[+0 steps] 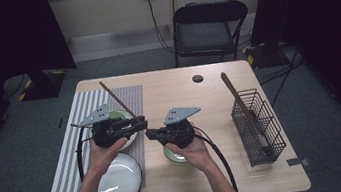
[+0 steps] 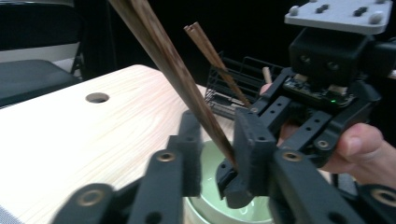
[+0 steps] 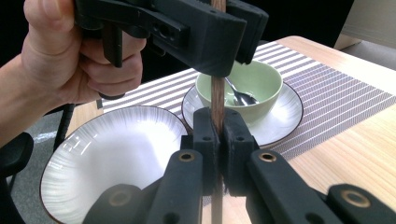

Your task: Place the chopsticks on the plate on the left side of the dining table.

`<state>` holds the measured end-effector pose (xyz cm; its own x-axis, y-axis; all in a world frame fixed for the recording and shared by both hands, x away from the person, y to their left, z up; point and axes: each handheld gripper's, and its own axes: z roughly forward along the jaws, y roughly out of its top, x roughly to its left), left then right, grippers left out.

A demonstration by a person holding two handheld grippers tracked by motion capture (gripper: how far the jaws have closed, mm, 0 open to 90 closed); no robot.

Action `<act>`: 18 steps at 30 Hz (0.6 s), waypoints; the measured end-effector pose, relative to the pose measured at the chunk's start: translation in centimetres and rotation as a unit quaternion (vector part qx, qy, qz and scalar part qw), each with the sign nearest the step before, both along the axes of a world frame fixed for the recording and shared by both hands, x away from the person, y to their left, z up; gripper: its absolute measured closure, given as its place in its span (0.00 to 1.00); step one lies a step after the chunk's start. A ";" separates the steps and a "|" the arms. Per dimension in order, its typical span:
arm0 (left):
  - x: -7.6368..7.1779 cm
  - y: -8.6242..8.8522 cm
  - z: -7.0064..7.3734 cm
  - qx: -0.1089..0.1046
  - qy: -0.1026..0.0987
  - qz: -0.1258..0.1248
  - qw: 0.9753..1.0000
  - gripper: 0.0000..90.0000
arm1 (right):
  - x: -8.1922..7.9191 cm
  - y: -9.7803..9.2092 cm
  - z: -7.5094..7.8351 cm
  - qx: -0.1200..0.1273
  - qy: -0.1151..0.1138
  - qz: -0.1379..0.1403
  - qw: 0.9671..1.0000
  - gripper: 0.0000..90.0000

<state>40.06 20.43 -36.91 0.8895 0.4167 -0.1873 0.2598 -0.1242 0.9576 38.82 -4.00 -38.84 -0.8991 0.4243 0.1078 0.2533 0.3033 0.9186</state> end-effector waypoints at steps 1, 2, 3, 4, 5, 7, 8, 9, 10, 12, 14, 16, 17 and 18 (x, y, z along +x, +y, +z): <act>0.1 0.1 0.0 0.002 0.008 0.008 1.000 0.63 | -0.1 0.0 0.0 -0.001 0.000 0.004 1.000 0.96; 0.1 0.1 0.0 0.002 0.008 0.008 1.000 0.58 | -0.3 0.0 0.1 -0.003 -0.002 0.004 1.000 0.96; 0.1 0.2 0.0 -0.002 0.011 0.004 1.000 0.55 | -0.5 0.1 0.1 -0.005 -0.003 0.007 1.000 0.96; 0.1 0.3 0.1 -0.001 0.007 0.005 1.000 0.54 | -0.7 0.2 0.1 -0.008 -0.005 0.008 1.000 0.96; 0.0 0.4 0.3 -0.003 0.003 0.007 1.000 0.54 | -0.8 0.2 0.2 -0.008 -0.005 0.010 1.000 0.96; -0.2 0.5 0.6 -0.009 -0.002 0.005 1.000 0.51 | -0.9 0.1 0.2 -0.008 -0.007 0.012 1.000 0.96; -0.2 0.5 0.6 -0.009 -0.002 0.005 1.000 0.51 | -0.9 0.1 0.2 -0.007 -0.007 0.011 1.000 0.96; -0.3 0.7 0.8 -0.011 -0.006 0.007 1.000 0.51 | -0.9 0.0 0.2 -0.005 -0.007 0.010 1.000 0.96; -0.3 0.9 0.9 -0.010 -0.008 0.011 1.000 0.51 | -1.0 -0.2 0.2 -0.003 -0.007 0.011 1.000 0.96; -0.2 0.9 0.7 -0.009 -0.002 0.012 1.000 0.52 | -1.2 -0.5 0.2 -0.005 -0.008 0.007 1.000 0.96; -0.1 0.8 0.5 -0.005 0.001 0.014 1.000 0.51 | -1.5 -0.7 0.1 -0.013 -0.010 -0.002 1.000 0.96; 0.2 0.4 0.1 0.003 0.006 0.013 1.000 0.51 | -1.5 -1.1 -0.1 -0.016 -0.007 -0.008 1.000 0.96; 0.2 0.3 0.1 0.003 0.006 0.012 1.000 0.51 | -1.5 -1.2 -0.2 -0.017 -0.006 -0.009 1.000 0.96; 0.2 0.2 0.0 0.001 0.007 0.012 1.000 0.51 | -1.5 -1.4 -0.1 -0.019 -0.005 -0.009 1.000 0.96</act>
